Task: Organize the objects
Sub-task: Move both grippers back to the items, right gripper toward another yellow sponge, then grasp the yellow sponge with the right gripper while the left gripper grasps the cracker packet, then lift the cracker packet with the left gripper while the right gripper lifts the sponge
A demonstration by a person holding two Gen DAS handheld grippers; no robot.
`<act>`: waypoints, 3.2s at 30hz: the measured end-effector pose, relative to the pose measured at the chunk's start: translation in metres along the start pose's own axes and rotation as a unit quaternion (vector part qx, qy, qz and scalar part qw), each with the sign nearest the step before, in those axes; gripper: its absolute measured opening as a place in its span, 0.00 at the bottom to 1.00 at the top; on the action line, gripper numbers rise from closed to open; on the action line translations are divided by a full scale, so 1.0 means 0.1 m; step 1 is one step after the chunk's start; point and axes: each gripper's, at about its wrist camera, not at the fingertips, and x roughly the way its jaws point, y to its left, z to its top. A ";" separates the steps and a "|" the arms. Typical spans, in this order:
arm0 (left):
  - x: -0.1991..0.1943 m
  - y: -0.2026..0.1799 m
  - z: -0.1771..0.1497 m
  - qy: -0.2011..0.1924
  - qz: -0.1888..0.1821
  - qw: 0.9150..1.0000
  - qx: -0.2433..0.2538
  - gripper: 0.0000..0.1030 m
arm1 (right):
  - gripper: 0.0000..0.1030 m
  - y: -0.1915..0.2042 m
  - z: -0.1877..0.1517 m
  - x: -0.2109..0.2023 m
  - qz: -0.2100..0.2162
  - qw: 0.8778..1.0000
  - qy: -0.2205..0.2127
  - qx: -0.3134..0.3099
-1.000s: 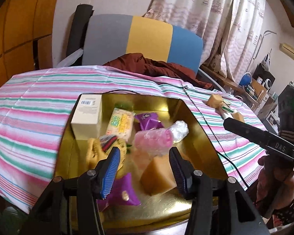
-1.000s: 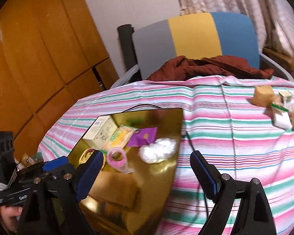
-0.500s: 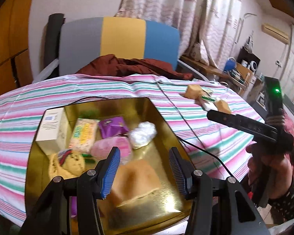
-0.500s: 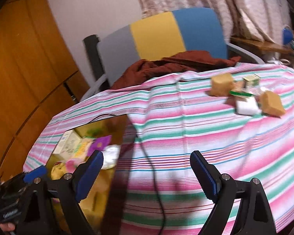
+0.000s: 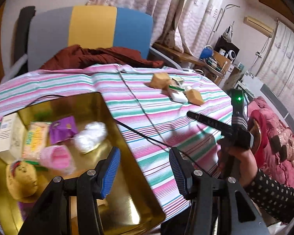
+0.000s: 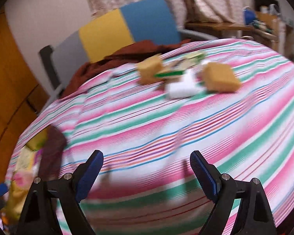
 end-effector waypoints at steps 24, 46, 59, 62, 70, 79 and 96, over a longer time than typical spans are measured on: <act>1.04 -0.56 0.81 0.066 -0.013 0.997 0.039 0.66 | 0.61 -0.91 1.01 0.77 -0.079 0.996 -0.020 0.029; 3.17 -1.22 1.75 0.133 0.027 0.990 0.030 0.78 | 0.60 -0.97 0.63 0.48 -0.113 0.991 -0.057 0.054; 2.97 -1.22 1.50 0.105 -0.011 0.992 0.069 0.53 | 0.60 -0.97 0.63 0.50 -0.119 0.990 -0.062 0.049; 2.88 -1.20 1.42 0.103 -0.013 0.993 0.060 0.53 | 0.60 -0.96 0.63 0.49 -0.121 0.989 -0.063 0.047; 2.55 -1.03 1.10 0.100 -0.022 0.994 0.027 0.53 | 0.60 -0.90 0.61 0.45 -0.134 0.988 -0.071 0.028; 2.10 -0.92 0.93 0.080 -0.058 0.995 -0.004 0.51 | 0.60 -0.63 0.61 0.33 -0.151 0.983 -0.097 -0.033; 2.27 -1.11 0.67 0.144 -0.013 0.987 0.063 0.51 | 0.60 -0.53 0.48 0.22 -0.156 0.983 -0.089 -0.036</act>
